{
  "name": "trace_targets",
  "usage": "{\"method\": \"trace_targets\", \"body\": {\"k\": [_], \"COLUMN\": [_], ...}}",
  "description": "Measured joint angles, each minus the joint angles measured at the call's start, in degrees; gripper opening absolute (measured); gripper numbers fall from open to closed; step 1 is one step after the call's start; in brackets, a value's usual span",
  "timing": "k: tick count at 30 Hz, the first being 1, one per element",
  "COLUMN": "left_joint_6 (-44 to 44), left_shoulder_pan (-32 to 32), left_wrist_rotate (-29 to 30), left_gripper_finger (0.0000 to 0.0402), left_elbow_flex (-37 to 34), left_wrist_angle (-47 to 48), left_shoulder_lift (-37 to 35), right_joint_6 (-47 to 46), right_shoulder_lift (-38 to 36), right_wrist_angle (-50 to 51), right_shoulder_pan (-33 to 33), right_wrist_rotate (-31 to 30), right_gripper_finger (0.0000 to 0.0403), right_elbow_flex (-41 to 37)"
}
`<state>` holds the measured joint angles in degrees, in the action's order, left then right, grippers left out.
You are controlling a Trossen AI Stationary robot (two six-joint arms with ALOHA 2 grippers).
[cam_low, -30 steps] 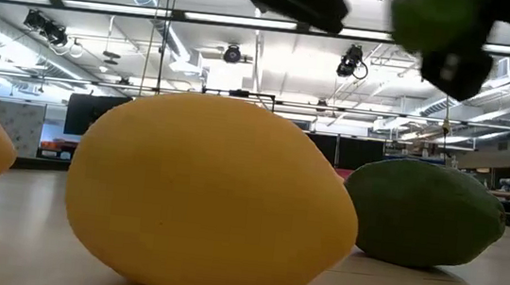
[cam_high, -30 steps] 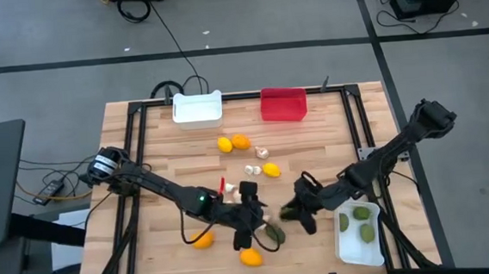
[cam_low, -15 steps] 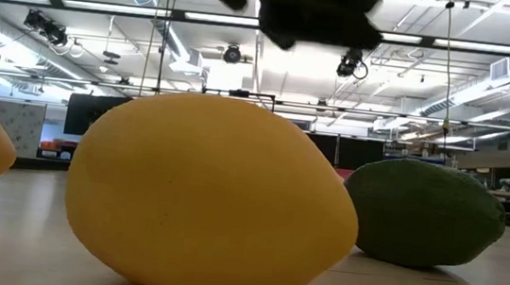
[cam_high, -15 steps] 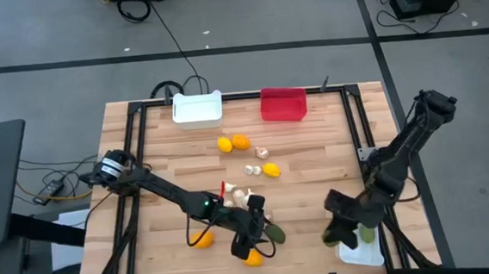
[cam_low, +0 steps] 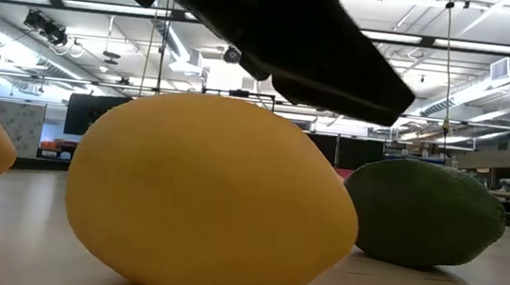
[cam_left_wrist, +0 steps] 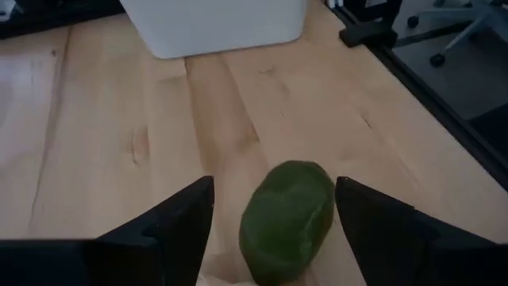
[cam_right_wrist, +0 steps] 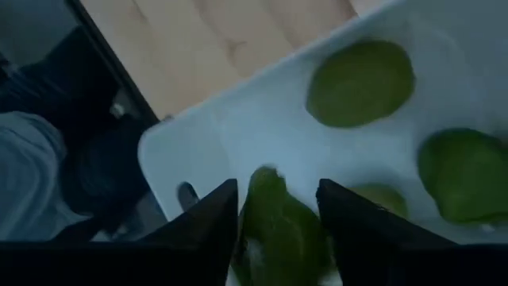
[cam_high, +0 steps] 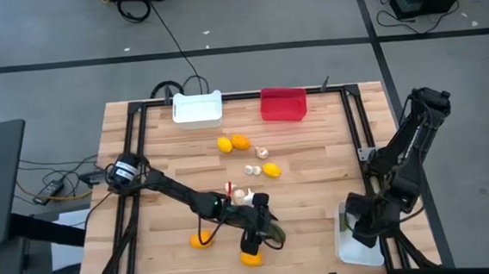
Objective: Sort produce into baskets
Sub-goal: Put the green lime into the bottom white bin
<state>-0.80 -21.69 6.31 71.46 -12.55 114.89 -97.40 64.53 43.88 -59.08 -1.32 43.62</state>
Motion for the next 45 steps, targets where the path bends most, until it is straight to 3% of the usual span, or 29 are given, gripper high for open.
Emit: {"method": "trace_targets", "body": {"k": [7,18,21,26,30,38,45], "left_joint_6": [-1.03,-1.54,-0.19,1.26,2.85,2.62,5.79], "left_shoulder_pan": [0.07,0.27,0.62,1.34,1.90,2.92,3.08], "left_wrist_rotate": [0.00,-3.63,-3.64,-2.95,-1.63,-0.26,-0.01], "left_gripper_finger": [0.0292,0.0285,0.0256,0.0176,0.0164,0.0199,0.0200], "left_elbow_flex": [0.09,0.04,0.00,0.03,0.01,0.02,0.00], "left_wrist_angle": [-2.75,-4.08,-3.01,-3.52,-7.05,-19.57,-22.85], "left_shoulder_lift": [1.44,6.12,6.50,6.63,6.66,6.47,6.47], "right_joint_6": [-4.42,-3.02,-2.91,1.52,9.12,38.79,48.45], "right_shoulder_lift": [0.00,0.00,0.00,0.91,3.70,12.72,17.67], "right_wrist_angle": [0.29,-4.48,-4.96,-8.81,-15.84,-35.04,-38.71], "right_shoulder_pan": [0.79,0.43,0.43,0.24,2.14,8.91,13.41], "right_wrist_rotate": [-5.31,-10.35,-13.38,-23.18,-27.27,-33.23,-33.10], "right_gripper_finger": [0.0248,0.0250,0.0249,0.0249,0.0249,0.0253,0.0265], "right_elbow_flex": [0.00,0.00,0.00,-0.59,-1.18,-1.25,-1.25]}}
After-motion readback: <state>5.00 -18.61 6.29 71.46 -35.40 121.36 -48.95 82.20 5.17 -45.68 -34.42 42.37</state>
